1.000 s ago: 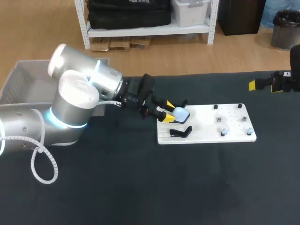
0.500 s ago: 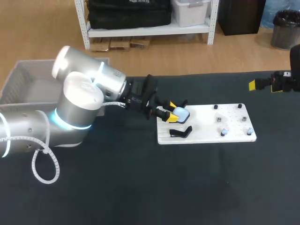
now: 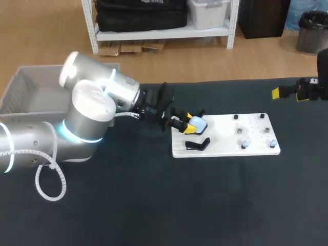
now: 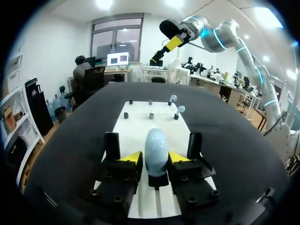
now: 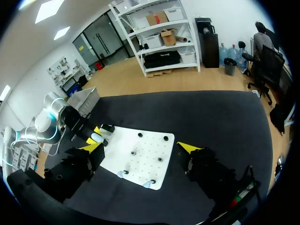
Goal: Pick up each earbud case from the left stands, insert the matching earbuds, close the lid, and place the case in the box.
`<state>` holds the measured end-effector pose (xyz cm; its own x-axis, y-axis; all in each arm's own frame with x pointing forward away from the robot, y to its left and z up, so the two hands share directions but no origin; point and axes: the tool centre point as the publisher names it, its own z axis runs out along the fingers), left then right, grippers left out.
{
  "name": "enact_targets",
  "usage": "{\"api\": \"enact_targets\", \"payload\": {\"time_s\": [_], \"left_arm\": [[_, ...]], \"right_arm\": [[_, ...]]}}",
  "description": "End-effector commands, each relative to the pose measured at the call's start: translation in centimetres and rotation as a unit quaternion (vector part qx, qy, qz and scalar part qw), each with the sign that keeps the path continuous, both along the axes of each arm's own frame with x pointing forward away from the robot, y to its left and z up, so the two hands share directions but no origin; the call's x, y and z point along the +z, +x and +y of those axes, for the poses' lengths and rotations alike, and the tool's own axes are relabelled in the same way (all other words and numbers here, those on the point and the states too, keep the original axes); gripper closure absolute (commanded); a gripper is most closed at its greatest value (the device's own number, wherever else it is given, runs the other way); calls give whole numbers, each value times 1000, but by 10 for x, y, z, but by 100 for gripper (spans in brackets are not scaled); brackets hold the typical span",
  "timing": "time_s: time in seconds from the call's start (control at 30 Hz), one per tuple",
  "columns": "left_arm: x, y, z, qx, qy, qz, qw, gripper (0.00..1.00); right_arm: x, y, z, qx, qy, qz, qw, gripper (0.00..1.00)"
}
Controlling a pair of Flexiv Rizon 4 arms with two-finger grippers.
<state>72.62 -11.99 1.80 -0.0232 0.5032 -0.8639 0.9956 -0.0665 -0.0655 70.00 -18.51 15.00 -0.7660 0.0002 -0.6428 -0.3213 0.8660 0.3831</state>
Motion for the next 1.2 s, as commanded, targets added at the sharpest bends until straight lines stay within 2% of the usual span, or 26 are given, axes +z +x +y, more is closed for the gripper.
{"api": "enact_targets", "payload": {"time_s": [0.03, 0.13, 0.43, 0.6, 0.67, 0.73, 0.97, 1.2], "left_arm": [[-3, 1, -2, -1, 0, 1, 1000, 67], [-4, 1, -2, 0, 1, 1, 1000, 65], [-6, 1, -1, 6, 0, 2, 1000, 69], [-6, 1, -2, 6, -1, 1, 1000, 84], [-5, 1, -1, 7, -2, -1, 1000, 100], [-3, 0, 1, 7, -4, -1, 1000, 100], [10, -7, 9, 7, -27, -6, 1000, 100], [44, -18, 13, 15, -84, -15, 996, 100]], "right_arm": [[0, 0, 0, 0, 0, 0, 1000, 0], [0, 0, 0, 0, 0, 0, 1000, 0], [0, 0, 0, 0, 0, 0, 1000, 0], [0, 0, 0, 0, 0, 0, 1000, 0], [0, 0, 0, 0, 0, 0, 1000, 0], [0, 0, 0, 0, 0, 0, 1000, 0], [0, 0, 0, 0, 0, 0, 1000, 0], [0, 0, 0, 0, 0, 0, 1000, 0]]}}
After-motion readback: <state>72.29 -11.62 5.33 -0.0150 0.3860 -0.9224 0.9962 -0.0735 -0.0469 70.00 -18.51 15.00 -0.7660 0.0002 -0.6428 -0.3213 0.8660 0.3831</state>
